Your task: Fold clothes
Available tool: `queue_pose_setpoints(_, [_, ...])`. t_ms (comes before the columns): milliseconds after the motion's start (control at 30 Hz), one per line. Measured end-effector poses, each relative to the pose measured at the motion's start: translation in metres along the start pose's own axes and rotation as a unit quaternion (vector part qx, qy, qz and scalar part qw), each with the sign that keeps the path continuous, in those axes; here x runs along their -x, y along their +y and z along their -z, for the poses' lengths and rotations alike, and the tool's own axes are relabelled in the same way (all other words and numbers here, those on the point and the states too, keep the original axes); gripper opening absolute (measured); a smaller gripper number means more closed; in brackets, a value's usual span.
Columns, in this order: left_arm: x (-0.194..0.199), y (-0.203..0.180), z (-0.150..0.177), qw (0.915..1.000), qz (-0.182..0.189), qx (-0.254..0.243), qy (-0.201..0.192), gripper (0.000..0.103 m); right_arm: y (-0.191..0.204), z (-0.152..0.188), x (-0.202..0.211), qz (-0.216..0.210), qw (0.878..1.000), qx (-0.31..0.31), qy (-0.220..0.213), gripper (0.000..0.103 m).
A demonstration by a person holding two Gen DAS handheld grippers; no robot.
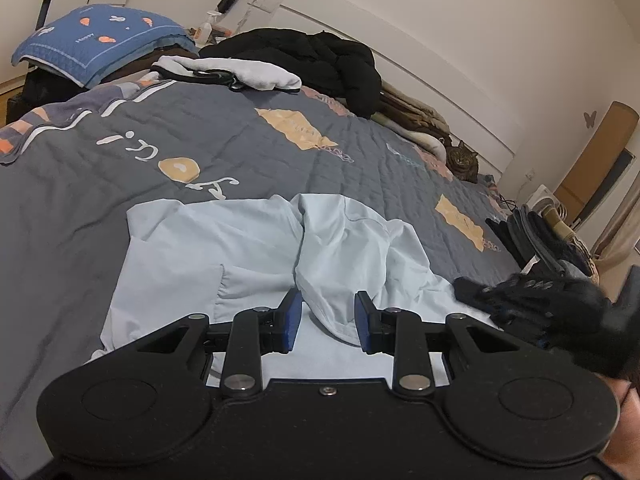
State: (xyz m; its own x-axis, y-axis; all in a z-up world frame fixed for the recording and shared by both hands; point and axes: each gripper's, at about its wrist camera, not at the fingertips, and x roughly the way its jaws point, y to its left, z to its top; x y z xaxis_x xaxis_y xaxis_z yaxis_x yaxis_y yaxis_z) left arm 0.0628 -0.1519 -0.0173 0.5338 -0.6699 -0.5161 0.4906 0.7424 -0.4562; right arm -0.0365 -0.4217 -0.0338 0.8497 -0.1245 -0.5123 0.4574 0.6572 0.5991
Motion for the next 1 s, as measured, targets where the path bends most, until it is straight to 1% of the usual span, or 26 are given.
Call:
queue_pose_setpoints(33, [0.000,-0.001,0.000,1.0000,0.001,-0.001,0.000,0.029,0.000,0.003,-0.006,0.009,1.000,0.007,0.007,0.008])
queue_pose_setpoints(100, [0.001,-0.002,0.000,1.0000,0.000,-0.004,-0.001,0.031,-0.003,0.010,-0.019,0.028,0.999,0.015,0.024,0.018])
queue_pose_setpoints(133, [0.001,-0.002,0.000,1.0000,0.000,-0.004,-0.001,0.035,-0.006,0.013,-0.026,0.033,0.999,0.011,0.033,0.028])
queue_pose_setpoints(167, [0.001,-0.002,0.001,1.0000,0.000,-0.004,-0.002,0.036,-0.009,0.016,-0.032,0.033,0.999,0.008,0.039,0.037])
queue_pose_setpoints(233, [0.000,-0.002,0.001,1.0000,-0.001,-0.004,0.000,0.036,-0.012,0.020,-0.044,0.045,0.998,0.008,0.044,0.042])
queue_pose_setpoints(333, [-0.002,-0.001,0.001,1.0000,-0.001,-0.002,0.003,0.036,-0.017,0.021,-0.054,0.047,0.998,-0.008,0.038,0.042])
queue_pose_setpoints(400, [-0.003,0.000,0.001,1.0000,-0.002,-0.002,0.005,0.036,-0.019,0.020,-0.060,0.049,0.998,-0.020,0.034,0.035])
queue_pose_setpoints(433, [-0.003,0.001,0.001,1.0000,-0.002,-0.001,0.006,0.036,-0.019,0.019,-0.062,0.048,0.998,-0.026,0.034,0.019])
queue_pose_setpoints(467, [-0.004,0.001,0.001,1.0000,-0.002,-0.001,0.006,0.036,-0.019,0.018,-0.063,0.040,0.998,-0.029,0.035,0.000])
queue_pose_setpoints(567, [-0.004,0.003,0.001,1.0000,-0.003,0.002,0.006,0.036,-0.013,0.017,-0.052,0.014,0.999,-0.033,0.027,0.000])
queue_pose_setpoints(700, [-0.003,0.002,0.001,1.0000,-0.004,0.003,0.007,0.036,-0.004,0.010,-0.024,-0.021,0.999,-0.043,0.009,0.000])
queue_pose_setpoints(767, [-0.002,0.001,0.001,1.0000,-0.004,0.004,0.006,0.036,0.000,0.006,-0.016,-0.017,0.999,-0.038,0.002,0.002])
queue_pose_setpoints(833, [0.000,-0.001,0.001,1.0000,-0.003,0.003,0.005,0.036,0.000,0.005,-0.019,-0.011,0.999,-0.027,0.019,0.006])
queue_pose_setpoints(900, [0.001,-0.002,0.001,1.0000,-0.002,-0.001,0.003,0.036,-0.004,0.008,-0.026,0.004,0.999,-0.023,0.031,0.008])
queue_pose_setpoints(933, [0.002,-0.002,0.001,1.0000,-0.002,-0.002,0.003,0.036,-0.006,0.010,-0.030,0.010,0.999,-0.022,0.035,0.012])
queue_pose_setpoints(967, [0.002,-0.002,0.001,1.0000,-0.002,-0.003,0.002,0.036,-0.009,0.013,-0.034,0.014,0.999,-0.022,0.040,0.019])
queue_pose_setpoints(1000, [0.002,-0.002,0.001,1.0000,-0.003,-0.003,0.002,0.036,-0.012,0.014,-0.038,0.020,0.998,-0.026,0.046,0.024])
